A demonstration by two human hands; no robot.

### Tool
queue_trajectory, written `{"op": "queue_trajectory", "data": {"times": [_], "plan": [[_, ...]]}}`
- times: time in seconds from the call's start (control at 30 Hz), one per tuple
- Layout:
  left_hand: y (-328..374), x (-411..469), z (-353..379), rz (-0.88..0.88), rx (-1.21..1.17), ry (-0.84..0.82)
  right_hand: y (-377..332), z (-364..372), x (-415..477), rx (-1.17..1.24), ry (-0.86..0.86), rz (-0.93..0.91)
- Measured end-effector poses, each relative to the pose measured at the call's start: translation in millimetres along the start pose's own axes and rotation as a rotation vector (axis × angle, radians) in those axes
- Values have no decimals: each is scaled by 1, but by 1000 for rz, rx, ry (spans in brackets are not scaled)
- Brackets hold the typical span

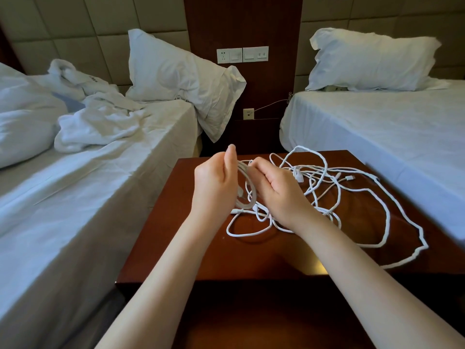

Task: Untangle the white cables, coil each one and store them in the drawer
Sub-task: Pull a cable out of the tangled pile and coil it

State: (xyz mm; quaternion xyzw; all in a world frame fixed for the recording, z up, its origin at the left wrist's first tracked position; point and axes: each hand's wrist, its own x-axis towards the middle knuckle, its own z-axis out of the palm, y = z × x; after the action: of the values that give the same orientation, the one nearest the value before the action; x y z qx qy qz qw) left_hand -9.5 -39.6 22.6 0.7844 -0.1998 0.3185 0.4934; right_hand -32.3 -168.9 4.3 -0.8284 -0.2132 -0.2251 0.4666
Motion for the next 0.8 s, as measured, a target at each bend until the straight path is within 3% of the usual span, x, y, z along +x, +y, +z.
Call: {"op": "queue_trajectory", "data": {"times": [0.2,0.33,0.43,0.67,0.8], "plan": [[-4,-4,6,-3,-18,282,-11,22,-3,226,108,132],[-1,-8,13,-5,-56,302,-10,30,-5,272,208,146],[-2,-7,12,-16,-58,239,-6,21,-3,221,218,135],[-6,2,-5,-28,91,-197,-11,-13,0,55,-127,179],[-5,-1,-5,-6,41,-234,-12,-14,0,55,-92,180]]}}
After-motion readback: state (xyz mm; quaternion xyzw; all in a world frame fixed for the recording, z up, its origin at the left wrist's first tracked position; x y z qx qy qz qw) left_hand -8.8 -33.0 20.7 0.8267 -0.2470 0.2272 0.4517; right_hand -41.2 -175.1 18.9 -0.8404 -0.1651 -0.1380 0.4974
